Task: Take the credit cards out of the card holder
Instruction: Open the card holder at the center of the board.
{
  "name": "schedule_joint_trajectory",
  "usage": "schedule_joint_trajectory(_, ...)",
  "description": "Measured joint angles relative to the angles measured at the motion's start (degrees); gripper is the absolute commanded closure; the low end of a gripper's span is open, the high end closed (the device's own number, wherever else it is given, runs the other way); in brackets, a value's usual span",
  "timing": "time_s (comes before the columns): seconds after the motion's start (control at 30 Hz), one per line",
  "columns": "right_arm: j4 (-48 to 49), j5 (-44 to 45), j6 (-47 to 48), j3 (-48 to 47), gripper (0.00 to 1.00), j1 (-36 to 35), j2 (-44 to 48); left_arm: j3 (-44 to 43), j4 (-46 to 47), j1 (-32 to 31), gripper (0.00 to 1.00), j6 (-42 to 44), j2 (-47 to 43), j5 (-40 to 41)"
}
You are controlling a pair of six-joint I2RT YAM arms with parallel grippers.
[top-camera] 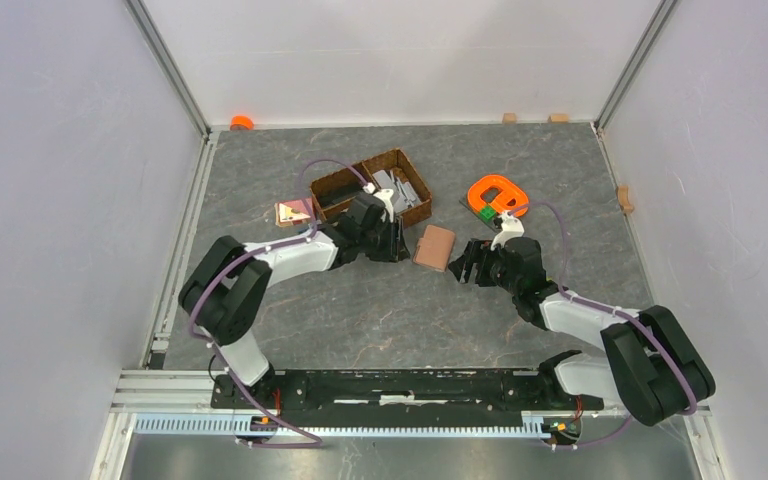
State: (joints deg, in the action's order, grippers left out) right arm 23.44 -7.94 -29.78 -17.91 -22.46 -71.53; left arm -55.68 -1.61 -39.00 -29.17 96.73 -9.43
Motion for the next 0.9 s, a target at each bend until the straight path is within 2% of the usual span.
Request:
schedule_joint_trajectory(0.17, 0.0, 0.0, 0.0, 0.0, 0.17, 0.0, -0.2, -1.4, -0.1, 0.3, 0.50, 0.0, 4.0, -2.4)
schedule_joint_trajectory(0.3, 0.0, 0.0, 0.0, -0.2, 0.18, 0.0, -1.1, -3.7, 0.0, 0.3, 0.53, 0.0, 6.3, -6.2)
schedule_joint_trajectory(0.43, 0.0, 0.0, 0.0, -0.6, 0.18, 0.0, -2.1, -4.0, 1.8, 0.2, 0.55, -0.1, 7.3, -11.0)
schedule_joint_trajectory(0.6, -0.4, 1.2, 0.0, -0.7, 0.19, 0.0, -1.5, -3.7, 3.6, -2.0, 0.52, -0.8, 7.0, -15.1)
schedule_joint_trajectory(0.73, -0.4, 2.6, 0.0, -0.7, 0.17, 0.0, 0.6, 0.0, 3.2, -3.4, 0.45, -1.4, 1.4, -13.4)
schedule_joint_trajectory(0.9, -0.2, 2.0, 0.2, -0.7, 0.03, 0.0, 0.4, 4.7, 2.8, -2.8, 0.42, -1.4, -12.4, -5.6)
